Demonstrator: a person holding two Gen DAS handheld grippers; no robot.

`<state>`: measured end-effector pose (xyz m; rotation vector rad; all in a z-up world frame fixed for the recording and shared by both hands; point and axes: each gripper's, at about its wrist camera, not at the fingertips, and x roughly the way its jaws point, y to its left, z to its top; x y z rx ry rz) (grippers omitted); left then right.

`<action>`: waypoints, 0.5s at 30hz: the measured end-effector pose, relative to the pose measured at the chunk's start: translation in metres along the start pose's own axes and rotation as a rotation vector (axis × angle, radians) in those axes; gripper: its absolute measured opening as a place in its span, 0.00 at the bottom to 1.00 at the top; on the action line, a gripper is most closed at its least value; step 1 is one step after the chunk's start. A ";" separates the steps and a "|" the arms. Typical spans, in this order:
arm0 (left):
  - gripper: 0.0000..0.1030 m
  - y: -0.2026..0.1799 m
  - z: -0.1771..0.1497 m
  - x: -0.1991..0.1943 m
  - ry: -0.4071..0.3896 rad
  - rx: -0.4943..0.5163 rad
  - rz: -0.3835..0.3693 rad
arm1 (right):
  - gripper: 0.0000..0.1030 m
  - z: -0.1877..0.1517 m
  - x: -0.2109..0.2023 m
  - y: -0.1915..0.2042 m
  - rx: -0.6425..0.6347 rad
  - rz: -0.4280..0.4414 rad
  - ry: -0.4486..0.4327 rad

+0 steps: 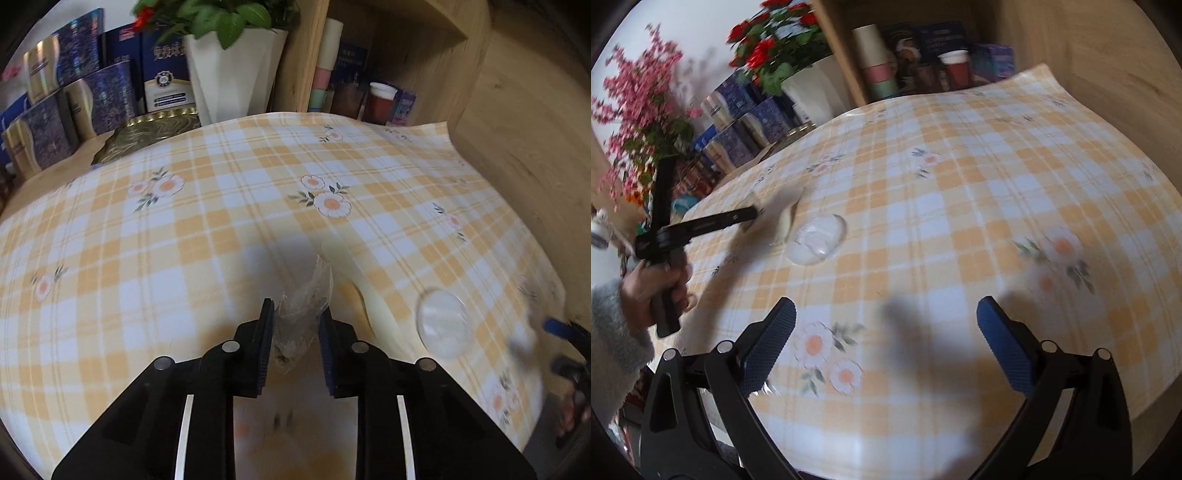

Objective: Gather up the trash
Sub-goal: 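Grasp the white plastic fork with the right gripper while the left holds the wrapper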

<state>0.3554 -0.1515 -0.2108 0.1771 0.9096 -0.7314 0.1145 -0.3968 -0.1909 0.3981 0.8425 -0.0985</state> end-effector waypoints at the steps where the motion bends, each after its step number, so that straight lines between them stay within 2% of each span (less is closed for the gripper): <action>1: 0.22 0.001 -0.005 -0.008 -0.004 -0.003 0.000 | 0.94 0.005 0.003 0.006 -0.020 0.008 0.004; 6: 0.22 0.014 -0.042 -0.059 -0.037 -0.090 -0.023 | 0.88 0.040 0.036 0.052 -0.154 0.087 0.022; 9: 0.22 0.023 -0.067 -0.089 -0.061 -0.154 -0.015 | 0.81 0.062 0.068 0.079 -0.236 0.098 0.035; 13: 0.22 0.029 -0.098 -0.124 -0.093 -0.230 0.021 | 0.74 0.083 0.113 0.105 -0.258 0.099 0.097; 15: 0.22 0.033 -0.117 -0.144 -0.113 -0.285 0.027 | 0.70 0.091 0.136 0.115 -0.245 0.069 0.123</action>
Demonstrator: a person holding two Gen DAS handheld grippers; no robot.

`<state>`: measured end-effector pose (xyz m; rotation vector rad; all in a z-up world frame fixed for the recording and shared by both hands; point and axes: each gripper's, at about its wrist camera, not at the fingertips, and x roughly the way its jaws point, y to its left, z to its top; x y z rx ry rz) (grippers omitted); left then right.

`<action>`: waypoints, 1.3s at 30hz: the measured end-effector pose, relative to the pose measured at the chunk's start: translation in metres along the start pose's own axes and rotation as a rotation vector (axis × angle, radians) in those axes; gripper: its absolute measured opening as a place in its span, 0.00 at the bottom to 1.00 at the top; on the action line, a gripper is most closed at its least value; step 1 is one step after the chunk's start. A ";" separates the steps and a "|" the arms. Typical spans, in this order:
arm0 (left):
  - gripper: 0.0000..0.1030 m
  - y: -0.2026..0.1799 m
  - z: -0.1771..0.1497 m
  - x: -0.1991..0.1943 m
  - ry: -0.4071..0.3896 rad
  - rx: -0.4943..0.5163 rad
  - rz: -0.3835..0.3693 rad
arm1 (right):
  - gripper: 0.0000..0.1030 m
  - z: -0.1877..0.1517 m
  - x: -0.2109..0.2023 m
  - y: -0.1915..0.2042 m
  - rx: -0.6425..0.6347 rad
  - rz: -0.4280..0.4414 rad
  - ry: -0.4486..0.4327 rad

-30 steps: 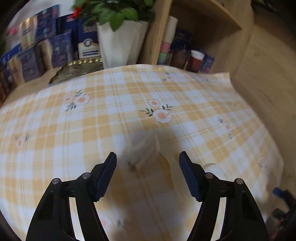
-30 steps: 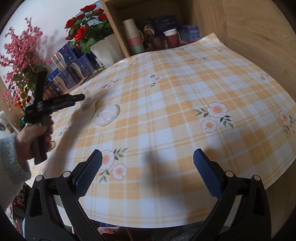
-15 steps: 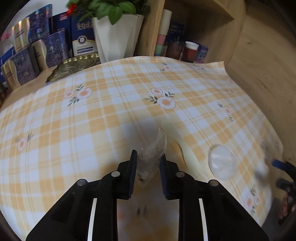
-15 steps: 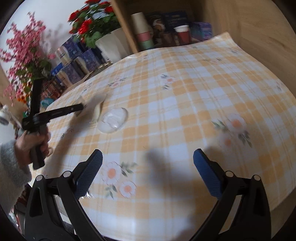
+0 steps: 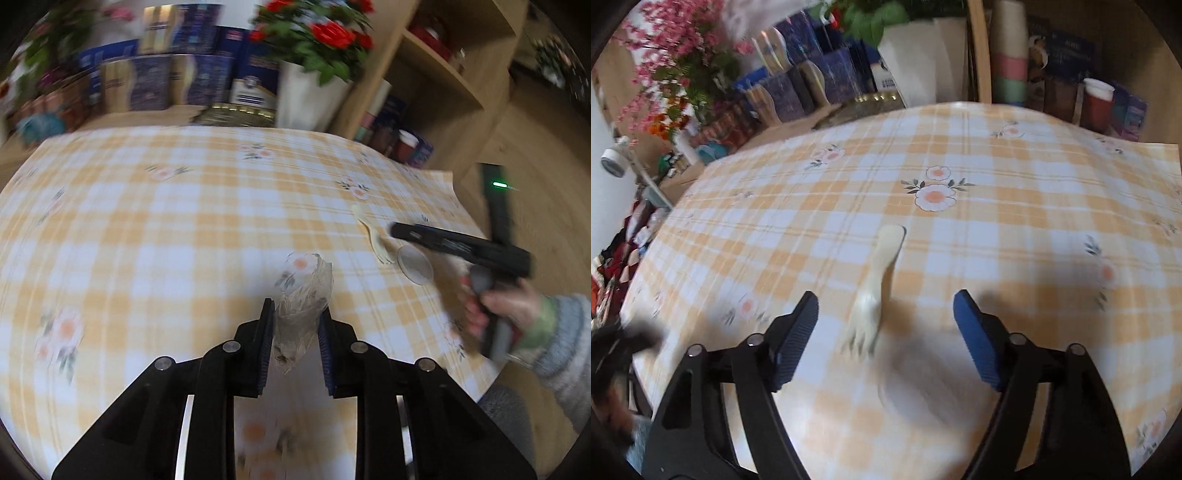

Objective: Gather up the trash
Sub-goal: 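Grasp the white plastic fork with the right gripper while the left holds the wrapper, then carry the wrapper and white fork with both grippers down over the bin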

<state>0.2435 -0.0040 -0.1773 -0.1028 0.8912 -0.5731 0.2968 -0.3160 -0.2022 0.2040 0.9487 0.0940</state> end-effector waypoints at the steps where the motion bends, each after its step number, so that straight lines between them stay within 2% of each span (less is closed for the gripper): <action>1: 0.22 0.003 -0.004 -0.007 -0.005 -0.016 0.004 | 0.69 0.004 0.006 0.002 0.008 -0.008 0.009; 7: 0.22 0.015 -0.040 -0.047 -0.028 -0.087 0.037 | 0.61 0.014 0.036 0.014 0.043 -0.065 0.070; 9: 0.22 0.017 -0.047 -0.055 -0.031 -0.095 0.039 | 0.59 0.012 0.037 0.020 0.017 -0.101 0.060; 10: 0.22 0.017 -0.050 -0.058 -0.032 -0.098 0.040 | 0.49 0.011 0.037 0.023 0.006 -0.107 0.060; 11: 0.22 0.017 -0.052 -0.061 -0.035 -0.102 0.042 | 0.34 0.009 0.037 0.027 -0.017 -0.119 0.060; 13: 0.22 0.018 -0.056 -0.066 -0.045 -0.121 0.031 | 0.19 0.004 0.036 0.034 -0.063 -0.135 0.068; 16: 0.22 0.017 -0.059 -0.072 -0.058 -0.143 0.006 | 0.19 -0.002 0.024 0.038 -0.075 -0.115 0.043; 18: 0.22 0.014 -0.060 -0.075 -0.067 -0.140 -0.006 | 0.19 -0.007 0.000 0.041 -0.043 -0.059 -0.038; 23: 0.22 0.005 -0.062 -0.081 -0.072 -0.129 -0.027 | 0.19 -0.026 -0.049 0.045 0.049 0.058 -0.134; 30: 0.22 -0.012 -0.072 -0.092 -0.069 -0.099 -0.058 | 0.19 -0.066 -0.108 0.044 0.108 0.137 -0.199; 39: 0.22 -0.057 -0.104 -0.099 -0.012 0.129 -0.039 | 0.19 -0.131 -0.164 0.049 0.100 0.167 -0.218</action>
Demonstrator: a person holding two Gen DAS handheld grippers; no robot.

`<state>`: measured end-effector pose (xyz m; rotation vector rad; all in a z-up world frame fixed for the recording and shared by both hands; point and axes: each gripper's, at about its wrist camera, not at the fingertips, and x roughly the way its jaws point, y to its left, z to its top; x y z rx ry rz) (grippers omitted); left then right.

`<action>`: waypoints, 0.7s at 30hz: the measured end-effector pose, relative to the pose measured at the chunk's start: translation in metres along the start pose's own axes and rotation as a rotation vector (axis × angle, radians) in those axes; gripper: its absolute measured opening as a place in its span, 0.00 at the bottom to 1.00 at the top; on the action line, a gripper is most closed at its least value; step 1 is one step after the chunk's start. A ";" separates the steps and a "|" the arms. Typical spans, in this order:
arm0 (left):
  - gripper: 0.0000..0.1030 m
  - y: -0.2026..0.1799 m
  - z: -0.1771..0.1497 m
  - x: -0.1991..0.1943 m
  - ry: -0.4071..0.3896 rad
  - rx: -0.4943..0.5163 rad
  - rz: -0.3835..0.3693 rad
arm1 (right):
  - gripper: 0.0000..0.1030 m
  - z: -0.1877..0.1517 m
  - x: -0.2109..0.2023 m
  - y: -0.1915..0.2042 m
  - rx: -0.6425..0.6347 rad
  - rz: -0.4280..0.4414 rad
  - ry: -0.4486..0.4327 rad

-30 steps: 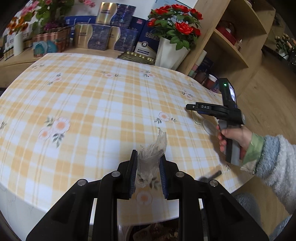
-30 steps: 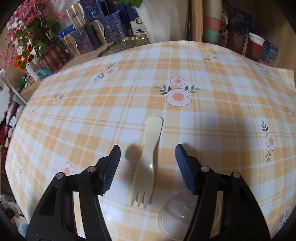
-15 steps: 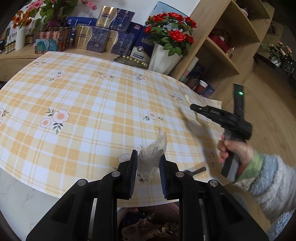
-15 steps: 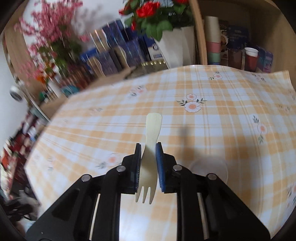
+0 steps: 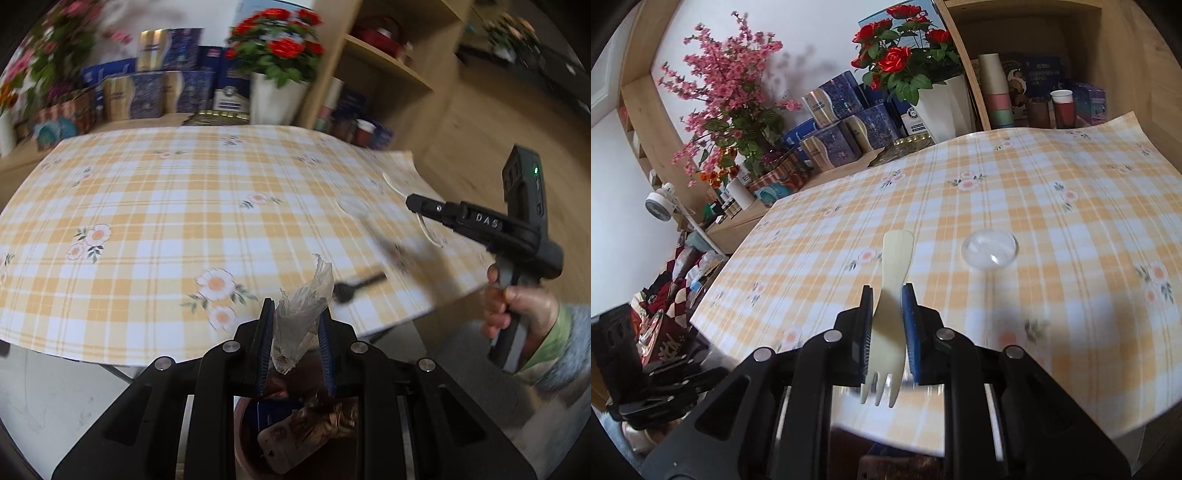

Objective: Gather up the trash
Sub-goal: 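Carry the wrapper and white fork with both grippers down over the bin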

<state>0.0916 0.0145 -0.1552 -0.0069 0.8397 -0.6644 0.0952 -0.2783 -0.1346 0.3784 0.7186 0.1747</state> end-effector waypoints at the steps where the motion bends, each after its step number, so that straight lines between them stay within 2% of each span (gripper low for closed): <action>1: 0.22 -0.004 -0.004 -0.001 0.004 0.015 -0.003 | 0.19 -0.008 -0.007 0.002 -0.005 0.005 0.006; 6: 0.22 -0.021 -0.031 -0.003 0.036 0.085 -0.035 | 0.19 -0.043 -0.028 0.012 -0.047 0.016 0.040; 16: 0.22 -0.027 -0.079 0.010 0.115 0.109 -0.014 | 0.19 -0.095 -0.043 0.010 -0.029 0.007 0.070; 21: 0.22 -0.023 -0.106 0.026 0.169 0.078 -0.018 | 0.19 -0.115 -0.043 0.013 -0.041 0.005 0.109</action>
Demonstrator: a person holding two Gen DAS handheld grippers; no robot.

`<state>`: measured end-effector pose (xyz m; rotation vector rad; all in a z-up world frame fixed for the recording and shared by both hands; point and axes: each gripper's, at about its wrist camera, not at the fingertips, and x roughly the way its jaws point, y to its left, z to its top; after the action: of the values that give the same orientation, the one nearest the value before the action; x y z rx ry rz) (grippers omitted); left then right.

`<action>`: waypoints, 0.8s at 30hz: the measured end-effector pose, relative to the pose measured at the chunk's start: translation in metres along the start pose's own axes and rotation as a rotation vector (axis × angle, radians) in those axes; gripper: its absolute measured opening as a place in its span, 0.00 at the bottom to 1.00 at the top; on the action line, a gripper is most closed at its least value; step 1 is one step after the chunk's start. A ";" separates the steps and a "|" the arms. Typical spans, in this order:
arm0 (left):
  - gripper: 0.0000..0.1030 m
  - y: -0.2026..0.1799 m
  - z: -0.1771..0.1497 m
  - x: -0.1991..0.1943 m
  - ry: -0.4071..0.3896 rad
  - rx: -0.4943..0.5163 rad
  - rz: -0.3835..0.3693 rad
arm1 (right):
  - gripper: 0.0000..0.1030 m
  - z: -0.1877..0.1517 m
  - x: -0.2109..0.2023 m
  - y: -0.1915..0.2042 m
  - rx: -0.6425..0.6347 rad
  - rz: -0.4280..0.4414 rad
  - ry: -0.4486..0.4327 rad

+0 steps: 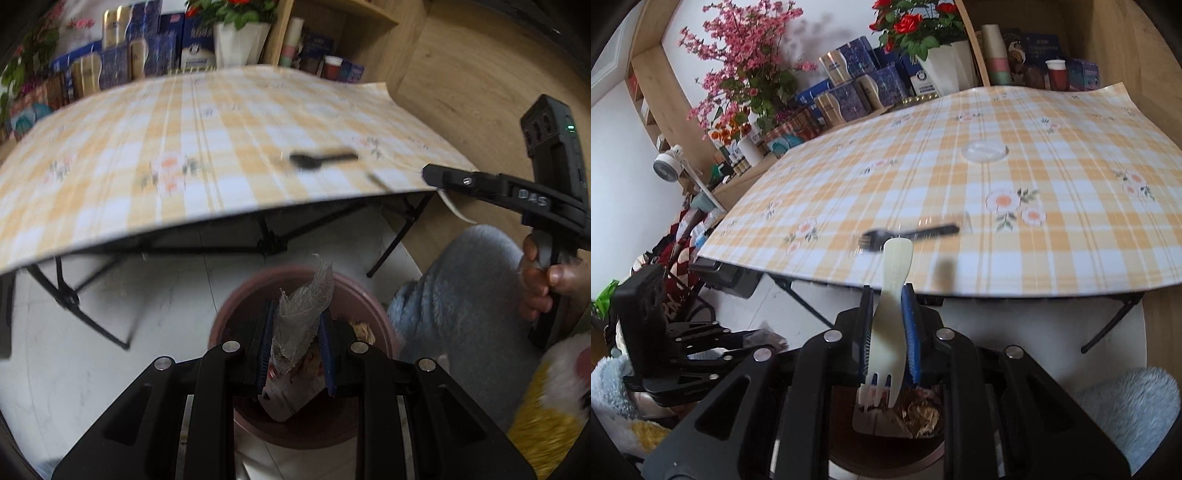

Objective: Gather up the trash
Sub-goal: 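Carry the wrapper and white fork with both grippers down over the bin, then open the left gripper to drop the wrapper while the right drops the white fork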

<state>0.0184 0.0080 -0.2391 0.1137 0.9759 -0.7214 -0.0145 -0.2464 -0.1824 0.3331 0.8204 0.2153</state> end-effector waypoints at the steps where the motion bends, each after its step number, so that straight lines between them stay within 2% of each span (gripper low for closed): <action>1: 0.22 0.000 -0.003 0.004 0.017 -0.002 0.011 | 0.19 -0.002 0.001 0.001 0.000 0.003 0.006; 5: 0.22 0.001 -0.005 0.017 0.070 -0.003 0.022 | 0.19 -0.013 0.004 0.010 -0.032 0.006 0.031; 9: 0.22 0.007 -0.014 0.043 0.192 -0.023 0.021 | 0.19 -0.016 0.007 0.020 -0.073 0.011 0.039; 15: 0.25 0.008 -0.019 0.056 0.251 -0.026 0.030 | 0.19 -0.020 0.012 0.025 -0.100 0.015 0.064; 16: 0.29 0.009 -0.020 0.057 0.256 -0.029 0.027 | 0.19 -0.021 0.013 0.025 -0.100 0.016 0.068; 18: 0.49 0.009 -0.020 0.058 0.258 -0.035 0.028 | 0.19 -0.022 0.015 0.023 -0.094 0.015 0.076; 19: 0.64 0.010 -0.020 0.058 0.255 -0.036 0.035 | 0.19 -0.022 0.016 0.023 -0.090 0.016 0.078; 21: 0.68 0.010 -0.018 0.055 0.241 -0.037 0.043 | 0.19 -0.022 0.017 0.020 -0.079 0.015 0.083; 23: 0.82 0.012 -0.016 0.050 0.222 -0.047 0.071 | 0.19 -0.022 0.019 0.018 -0.069 0.015 0.089; 24: 0.82 0.014 -0.015 0.047 0.206 -0.055 0.091 | 0.19 -0.023 0.020 0.017 -0.064 0.015 0.094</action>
<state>0.0320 0.0011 -0.2878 0.1858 1.1788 -0.6069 -0.0188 -0.2199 -0.2042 0.2704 0.9023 0.2726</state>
